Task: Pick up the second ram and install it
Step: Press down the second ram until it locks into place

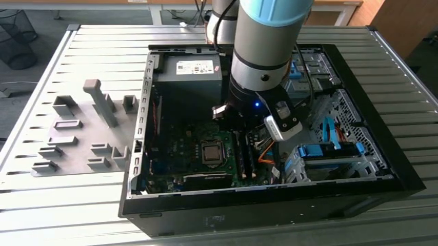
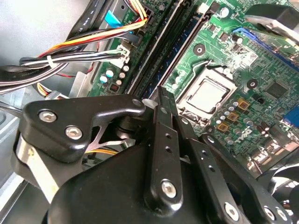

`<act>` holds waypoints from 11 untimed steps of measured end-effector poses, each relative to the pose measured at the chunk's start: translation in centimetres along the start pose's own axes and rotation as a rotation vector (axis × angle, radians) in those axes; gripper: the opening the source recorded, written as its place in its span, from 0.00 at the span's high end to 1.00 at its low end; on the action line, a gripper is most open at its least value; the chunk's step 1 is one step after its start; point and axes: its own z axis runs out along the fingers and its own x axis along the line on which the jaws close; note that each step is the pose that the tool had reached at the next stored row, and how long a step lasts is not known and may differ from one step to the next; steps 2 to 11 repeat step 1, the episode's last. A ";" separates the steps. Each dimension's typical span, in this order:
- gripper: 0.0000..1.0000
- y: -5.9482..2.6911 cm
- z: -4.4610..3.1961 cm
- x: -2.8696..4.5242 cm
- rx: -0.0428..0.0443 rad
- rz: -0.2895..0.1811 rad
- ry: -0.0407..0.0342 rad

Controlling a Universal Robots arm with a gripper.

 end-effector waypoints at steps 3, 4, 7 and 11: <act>0.89 0.00 0.00 0.00 0.0000 0.000 0.0000; 0.89 0.00 0.00 0.00 0.0000 0.000 0.0000; 0.89 0.00 0.00 0.00 0.0000 0.000 0.0000; 0.89 0.00 0.00 0.00 0.0000 0.000 0.0000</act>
